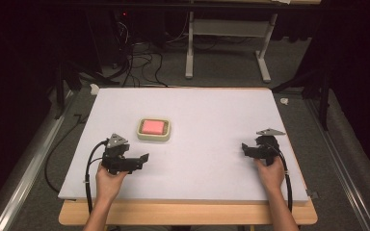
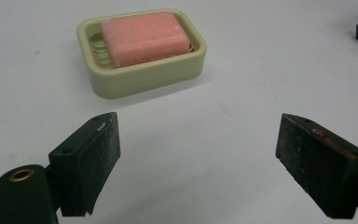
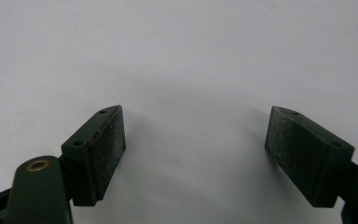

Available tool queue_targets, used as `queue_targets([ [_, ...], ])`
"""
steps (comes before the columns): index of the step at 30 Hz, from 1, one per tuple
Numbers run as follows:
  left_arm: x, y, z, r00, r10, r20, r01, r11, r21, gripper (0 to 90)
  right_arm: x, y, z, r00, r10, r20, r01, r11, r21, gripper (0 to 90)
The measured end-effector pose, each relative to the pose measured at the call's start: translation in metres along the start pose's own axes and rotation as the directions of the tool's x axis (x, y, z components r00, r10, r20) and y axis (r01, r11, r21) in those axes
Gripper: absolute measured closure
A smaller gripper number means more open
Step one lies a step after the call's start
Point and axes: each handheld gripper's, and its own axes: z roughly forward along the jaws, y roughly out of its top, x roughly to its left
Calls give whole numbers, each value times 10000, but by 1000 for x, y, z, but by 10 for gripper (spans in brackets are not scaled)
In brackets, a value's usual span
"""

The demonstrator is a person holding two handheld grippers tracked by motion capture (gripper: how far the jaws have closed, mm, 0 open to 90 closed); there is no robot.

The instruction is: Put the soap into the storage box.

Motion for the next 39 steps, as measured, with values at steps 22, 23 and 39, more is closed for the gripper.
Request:
queue_targets([
  [22, 7, -11, 28, 9981, 79, -609, -39, 9978, 656, 144, 0, 0, 0, 10000, 17, 21, -17, 10000, -16, 206],
  [23, 7, -11, 28, 9981, 79, -609, -39, 9978, 656, 144, 0, 0, 0, 10000, 17, 21, -17, 10000, -16, 206],
  [39, 12, -13, 45, 9944, 177, -1039, -100, 9972, 739, 146, 1, 0, 0, 10000, 28, 25, -28, 10000, -22, 206],
])
